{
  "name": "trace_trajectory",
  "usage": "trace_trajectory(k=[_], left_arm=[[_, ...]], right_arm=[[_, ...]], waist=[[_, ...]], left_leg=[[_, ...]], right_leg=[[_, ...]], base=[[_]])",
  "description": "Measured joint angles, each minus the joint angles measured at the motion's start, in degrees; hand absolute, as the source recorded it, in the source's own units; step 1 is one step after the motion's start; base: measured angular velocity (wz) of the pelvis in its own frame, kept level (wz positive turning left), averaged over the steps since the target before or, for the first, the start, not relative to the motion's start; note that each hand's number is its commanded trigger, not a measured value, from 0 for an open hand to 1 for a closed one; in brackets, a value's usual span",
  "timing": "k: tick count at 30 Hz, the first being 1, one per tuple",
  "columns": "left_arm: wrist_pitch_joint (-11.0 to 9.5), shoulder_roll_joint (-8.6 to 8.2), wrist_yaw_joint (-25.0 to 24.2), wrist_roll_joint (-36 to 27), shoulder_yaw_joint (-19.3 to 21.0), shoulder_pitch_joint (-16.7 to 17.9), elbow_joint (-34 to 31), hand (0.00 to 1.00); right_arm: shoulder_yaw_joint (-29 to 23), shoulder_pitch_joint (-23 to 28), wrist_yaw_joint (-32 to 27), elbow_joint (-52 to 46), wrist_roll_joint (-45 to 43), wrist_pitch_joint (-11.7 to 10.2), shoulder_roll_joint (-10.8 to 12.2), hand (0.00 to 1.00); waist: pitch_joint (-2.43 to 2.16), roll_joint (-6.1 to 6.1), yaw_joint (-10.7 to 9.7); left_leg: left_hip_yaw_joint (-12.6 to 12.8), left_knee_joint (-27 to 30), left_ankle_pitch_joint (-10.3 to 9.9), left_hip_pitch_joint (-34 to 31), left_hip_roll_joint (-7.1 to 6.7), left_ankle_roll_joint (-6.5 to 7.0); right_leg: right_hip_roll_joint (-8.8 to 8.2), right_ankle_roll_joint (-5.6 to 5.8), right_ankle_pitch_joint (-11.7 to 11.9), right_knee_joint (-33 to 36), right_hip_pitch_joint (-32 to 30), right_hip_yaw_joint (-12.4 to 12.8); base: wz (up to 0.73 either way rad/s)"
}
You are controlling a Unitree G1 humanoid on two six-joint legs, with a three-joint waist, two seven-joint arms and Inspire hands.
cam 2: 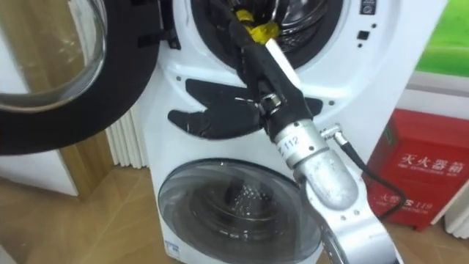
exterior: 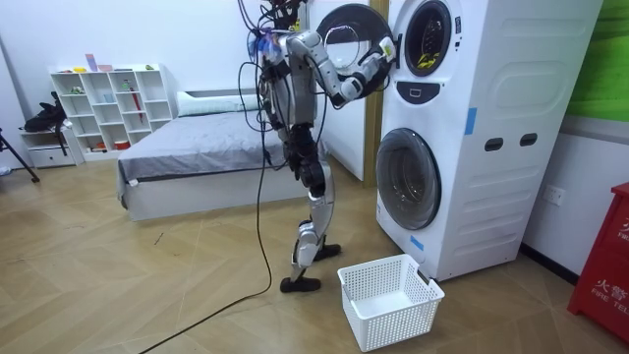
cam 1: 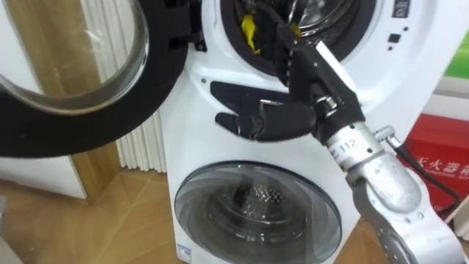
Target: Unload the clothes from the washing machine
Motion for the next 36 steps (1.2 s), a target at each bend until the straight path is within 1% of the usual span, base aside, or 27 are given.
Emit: trace_trajectory(k=[1, 2, 3, 4, 5, 7, 8, 10, 11, 12, 13, 14, 15, 16, 17, 18, 19, 20, 21, 22, 23, 24, 25, 27, 30, 34, 36], left_arm=[[0.0, 0.01, 0.0, 0.02, -0.04, 0.19, 0.0, 0.0], [-0.01, -0.05, 0.0, 0.02, -0.14, 0.14, 0.0, 0.0], [-0.23, -0.17, -0.01, -0.02, -0.28, 0.0, -0.01, 0.0], [-0.47, -0.34, -0.03, -0.05, -0.28, -0.04, 0.01, 0.0], [-0.62, -0.35, -0.04, -0.05, -0.28, -0.07, 0.01, 0.0], [-0.72, -0.13, -0.12, -0.05, -0.03, 0.16, -0.3, 0.0], [-0.73, -0.05, -0.18, -0.02, 0.12, 0.13, -0.32, 0.0], [-0.66, 0.26, -0.8, -0.03, 0.24, -0.26, -0.29, 0.0], [-0.64, 0.29, -1.13, -0.04, 0.19, -0.52, -0.28, 0.0], [-0.61, 0.36, -1.66, -0.03, -0.02, -1.25, -0.28, 0.0], [-0.61, 0.42, -1.75, -0.03, -0.05, -2.1, -0.25, 0.0], [-0.61, 0.54, -1.75, -0.07, -0.09, -2.63, -0.26, 0.0], [-0.58, 0.97, -1.74, -0.56, -0.64, -3.63, -0.28, 0.0], [-0.59, 1.62, -1.74, -0.78, -1.53, -4.3, -0.66, 0.0], [-0.76, 1.9, -1.68, -0.7, -1.74, -4.49, -0.87, 0.0], [-0.92, 2.23, -1.51, -0.81, -1.62, -4.87, -1.32, 0.0], [-0.98, 2.3, -1.27, -1.12, -1.46, -5.37, -2.12, 0.0], [-1.12, 2.43, -1.19, -1.25, -1.44, -5.59, -2.32, 0.0], [-1.59, 2.76, -1.17, -1.35, -1.5, -5.73, -2.38, 0.0], [-1.71, 2.98, -1.17, -1.47, -1.51, -5.78, -2.54, 0.0], [-1.72, 2.96, -1.17, -1.51, -1.55, -5.7, -2.62, 0.0], [-1.78, 2.87, -1.15, -1.49, -1.69, -5.28, -3.17, 0.0], [-1.81, 2.43, -0.91, -1.39, -1.63, -4.71, -3.26, 0.0], [-1.93, 2.19, 0.46, -1.38, -1.6, -4.06, -3.25, 0.0], [-1.9, 2.11, 2.96, -1.26, -1.18, -2.52, -2.67, 0.0], [-1.65, 1.9, 3.34, 0.28, -0.98, -0.38, -2.09, 0.0], [-1.36, 1.65, 3.27, 1.33, -0.91, 0.08, -2.09, 0.0]], right_arm=[[-0.01, -0.01, -0.56, 0.13, 0.02, -0.02, -0.09, 0.0], [0.0, -0.1, -0.91, 0.14, 0.14, -0.04, -0.09, 0.0], [0.25, -0.28, -1.44, 0.14, 0.61, -0.05, -0.12, 0.0], [0.58, -0.3, -1.78, 0.16, 1.33, -0.07, -0.15, 0.0], [0.67, -0.3, -1.98, 0.16, 1.29, -0.07, -0.2, 0.0], [0.82, -0.27, -2.78, 0.16, 1.22, -0.07, -0.91, 0.0], [0.82, -0.25, -3.08, 0.16, 0.93, -0.07, -1.18, 0.0], [0.78, -0.25, -3.38, 0.27, -0.41, -0.07, -1.97, 0.0], [0.78, -0.25, -3.41, 0.28, -0.45, -0.07, -2.16, 0.0], [0.78, -0.25, -3.59, 0.28, -0.67, -0.08, -2.67, 0.0], [0.78, -0.17, -3.88, 0.28, -0.69, -0.14, -3.08, 0.0], [0.78, -0.14, -4.02, 0.28, -0.55, -0.19, -3.35, 0.0], [0.78, -0.06, -4.39, 0.53, -0.3, -0.71, -3.66, 0.0], [0.74, 0.35, -4.58, 1.15, -0.77, -1.77, -3.72, 0.0], [0.63, 0.91, -4.54, 1.51, -1.14, -2.37, -3.71, 0.0], [0.58, 2.2, -4.29, 2.12, -1.44, -2.93, -3.69, 0.0], [0.54, 2.48, -3.9, 2.8, -1.72, -2.95, -3.67, 0.0], [0.46, 2.74, -3.83, 2.79, -1.65, -2.98, -3.63, 0.0], [0.43, 3.11, -3.57, 2.58, -1.66, -3.34, -3.55, 0.0], [0.29, 3.09, -3.65, 2.61, -1.85, -3.38, -3.57, 0.0], [0.29, 3.11, -3.71, 2.69, -1.83, -3.22, -3.61, 0.0], [0.32, 3.11, -3.81, 2.71, -1.66, -2.86, -3.65, 0.0], [0.42, 3.4, -3.89, 3.02, -1.62, -2.63, -3.7, 0.0], [0.4, 3.19, -3.9, 3.09, -1.67, -2.45, -3.81, 0.0], [0.17, 3.05, -3.65, 3.09, -0.97, -2.44, -3.8, 0.0], [-2.16, 2.87, -3.13, 3.07, -0.09, -2.44, -3.79, 0.0], [-3.42, 2.87, -3.08, 3.03, -0.1, -2.44, -3.78, 0.0]], waist=[[-0.3, -0.43, -0.1], [-0.28, -0.7, -0.29], [-0.16, -1.17, -0.65], [-0.06, -1.2, -0.9], [-0.05, -1.22, -1.09], [0.28, -0.59, -1.33], [0.27, -0.53, -1.38], [0.27, -0.64, -2.44], [0.29, -0.71, -2.56], [0.3, -0.73, -2.59], [0.31, -0.73, -2.73], [0.32, -0.8, -2.97], [0.35, -0.81, -3.58], [0.4, -0.62, -4.08], [0.44, -0.35, -4.13], [0.32, 0.19, -3.66], [0.5, 1.1, -3.54], [0.62, 1.64, -3.56], [0.46, 2.16, -4.09], [0.39, 2.12, -4.35], [0.35, 2.05, -4.43], [0.13, 1.64, -4.37], [-0.39, 2.11, -4.06], [-0.93, 2.75, -3.5], [-0.85, 2.84, -3.53], [-0.76, 2.91, -3.53], [-0.76, 2.91, -3.75]], left_leg=[[0.04, -2.11, 3.57, 0.23, -0.12, 0.44], [0.18, -2.74, 4.7, 0.41, -0.33, 1.06], [0.36, -3.15, 5.11, 0.95, -1.06, 1.74], [0.78, -2.17, 4.93, 0.88, -1.33, 2.29], [0.75, -1.54, 4.31, 0.79, -1.43, 2.35], [0.84, 0.56, 1.79, 0.79, -2.26, 2.72], [1.08, 0.87, 1.43, 0.83, -2.45, 2.87], [1.67, 1.27, 0.31, 1.37, -4.32, 3.71], [1.7, 1.22, 0.13, 1.67, -4.62, 4.0], [2.44, 1.15, -0.35, 2.14, -5.32, 4.69], [3.34, 0.71, -0.94, 3.12, -6.06, 5.56], [3.35, 0.29, -1.16, 3.87, -6.46, 5.86], [3.46, -0.2, -1.72, 5.25, -7.35, 6.7], [3.32, -0.62, -2.87, 7.12, -7.71, 7.24], [2.98, -1.04, -3.39, 8.19, -7.66, 7.38], [2.6, -2.25, -3.87, 9.97, -7.25, 7.44], [2.52, -2.8, -4.39, 10.76, -6.01, 7.42], [1.98, -3.12, -4.42, 11.09, -5.54, 7.41], [1.53, -3.83, -4.29, 11.84, -4.85, 7.28], [1.58, -4.24, -4.32, 12.65, -4.71, 7.26], [1.7, -4.55, -4.33, 13.21, -4.75, 7.23], [1.9, -5.55, -4.53, 14.59, -5.14, 6.97], [1.77, -7.0, -4.68, 16.43, -4.99, 6.65], [1.75, -8.44, -4.76, 17.49, -4.25, 6.0], [1.73, -9.87, -4.57, 18.52, -3.33, 5.06], [1.85, -9.86, -5.19, 18.96, -2.08, 3.95], [1.88, -9.9, -5.38, 18.98, -1.94, 3.64]], right_leg=[[-0.12, 0.44, -0.54, -0.1, 0.33, -0.04], [-0.24, 0.64, -0.67, -0.13, 0.48, -0.15], [-0.68, 1.03, -0.8, -0.73, 0.9, -0.24], [-1.04, 1.6, -0.52, -1.16, 0.87, -0.18], [-1.15, 1.77, -0.43, -1.24, 1.07, -0.17], [-2.27, 3.13, -1.14, -0.89, 2.01, -0.15], [-2.6, 3.51, -1.35, -0.54, 2.21, -0.15], [-4.45, 5.77, -2.61, 1.96, 2.21, -0.13], [-4.97, 6.22, -2.87, 2.95, 2.03, -0.07], [-6.18, 7.2, -3.41, 6.15, 1.25, 0.03], [-7.52, 7.74, -3.69, 10.73, -0.06, -0.05], [-8.27, 8.01, -3.6, 13.47, -0.84, -0.3], [-9.71, 9.29, -2.82, 18.53, -2.01, -0.41], [-10.47, 10.23, -0.77, 23.55, -3.28, -0.36], [-10.63, 10.36, 0.54, 25.56, -3.64, -0.18], [-10.48, 10.22, 0.39, 27.39, -4.97, 0.78], [-9.6, 9.55, -1.62, 26.93, -7.38, 1.67], [-9.21, 9.37, -2.24, 25.87, -8.65, 1.91], [-8.22, 9.38, -2.41, 20.81, -10.76, 2.88], [-7.95, 9.25, -1.56, 13.69, -11.64, 3.98], [-7.79, 9.28, -0.19, 9.52, -11.7, 4.64], [-7.7, 9.43, 7.03, 4.53, -11.75, 5.65], [-7.26, 8.89, 9.24, 3.51, -10.98, 5.8], [-6.08, 8.37, 10.11, 0.97, -9.39, 5.77], [-4.79, 7.59, 10.85, -1.79, -7.95, 5.58], [-3.42, 7.28, 11.03, -3.09, -7.29, 5.48], [-2.99, 7.22, 11.06, -3.75, -7.16, 5.25]], base=[[0.0], [0.14], [0.11], [0.08], [0.0], [0.0], [0.0], [0.13], [0.17], [0.18], [0.24], [0.4], [0.54], [0.5], [0.23], [-0.03], [-0.03], [0.11], [0.11], [0.07], [0.0], [0.03], [-0.05], [-0.15], [-0.06], [-0.05], [0.0]])
